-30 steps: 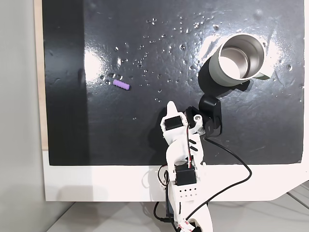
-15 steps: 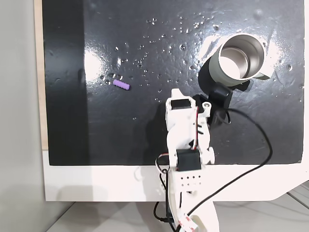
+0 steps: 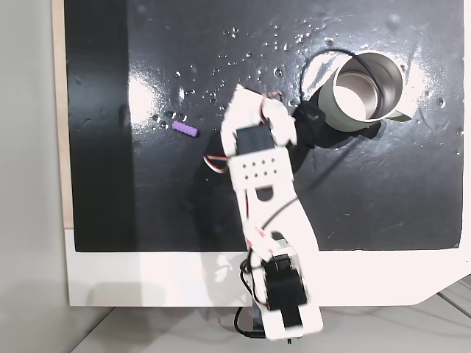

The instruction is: Grasp a pengrip and put it in the cup.

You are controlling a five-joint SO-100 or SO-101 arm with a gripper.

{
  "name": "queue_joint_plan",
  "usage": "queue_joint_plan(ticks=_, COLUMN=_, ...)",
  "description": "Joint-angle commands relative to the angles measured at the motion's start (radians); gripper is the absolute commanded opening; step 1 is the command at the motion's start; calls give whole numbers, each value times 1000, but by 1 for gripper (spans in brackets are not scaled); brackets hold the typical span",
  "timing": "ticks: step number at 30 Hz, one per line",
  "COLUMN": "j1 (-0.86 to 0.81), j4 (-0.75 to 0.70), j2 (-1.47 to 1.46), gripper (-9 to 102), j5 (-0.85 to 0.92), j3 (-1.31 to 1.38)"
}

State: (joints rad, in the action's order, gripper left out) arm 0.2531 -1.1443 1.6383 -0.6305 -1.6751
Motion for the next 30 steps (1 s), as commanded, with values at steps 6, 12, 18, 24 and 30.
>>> queue_joint_plan(ticks=6, j1=164, j4=-80, j2=-132, gripper=0, j5=-63, j3=169)
queue_joint_plan(ticks=12, j1=264, j4=-77, j2=-161, gripper=0, j5=-69, j3=179)
queue_joint_plan(ticks=18, j1=314, j4=-129, j2=-236, gripper=21, j5=-117, j3=276)
queue_joint_plan(ticks=24, j1=333, j4=-219, j2=-385, gripper=29, j5=-147, j3=483)
queue_joint_plan(ticks=30, j1=380, j4=-224, j2=-457, gripper=29, j5=-140, j3=508)
